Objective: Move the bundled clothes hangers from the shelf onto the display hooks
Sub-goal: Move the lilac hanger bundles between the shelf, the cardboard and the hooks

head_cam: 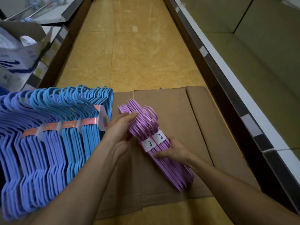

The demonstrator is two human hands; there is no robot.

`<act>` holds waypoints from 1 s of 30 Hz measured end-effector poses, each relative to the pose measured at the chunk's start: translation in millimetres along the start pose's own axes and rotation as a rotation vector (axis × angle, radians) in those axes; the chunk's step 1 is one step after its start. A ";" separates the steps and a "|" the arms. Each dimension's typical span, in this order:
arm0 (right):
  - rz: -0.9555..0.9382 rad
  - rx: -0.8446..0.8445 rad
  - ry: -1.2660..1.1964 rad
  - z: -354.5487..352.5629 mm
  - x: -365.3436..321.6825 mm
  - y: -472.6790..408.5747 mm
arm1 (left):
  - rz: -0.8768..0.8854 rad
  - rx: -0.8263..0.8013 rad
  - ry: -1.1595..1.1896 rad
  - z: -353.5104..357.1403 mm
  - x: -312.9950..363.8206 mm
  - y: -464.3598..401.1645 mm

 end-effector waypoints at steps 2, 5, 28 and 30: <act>-0.003 0.068 0.042 0.5 0.3 5.9 | 0.004 0.007 -0.013 1.2 -1.1 -0.6; -0.082 0.128 0.079 3.3 -7.0 13.5 | 0.019 -0.020 -0.026 5.2 -2.5 -0.4; -0.317 0.465 0.100 -23.0 -69.3 18.5 | 0.225 -0.024 0.023 0.1 8.1 -4.7; -0.392 0.465 0.008 -35.1 -77.1 20.7 | 0.231 0.003 0.025 -3.7 9.0 -6.1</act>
Point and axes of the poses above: each hand's wrist, its own y-axis away from the middle knuckle, its own z-axis out of the palm, x = y × z, the point moved 3 cm from there along -y, towards the middle knuckle, and after that the axes turned 10 degrees about -z, right-handed, at the moved point
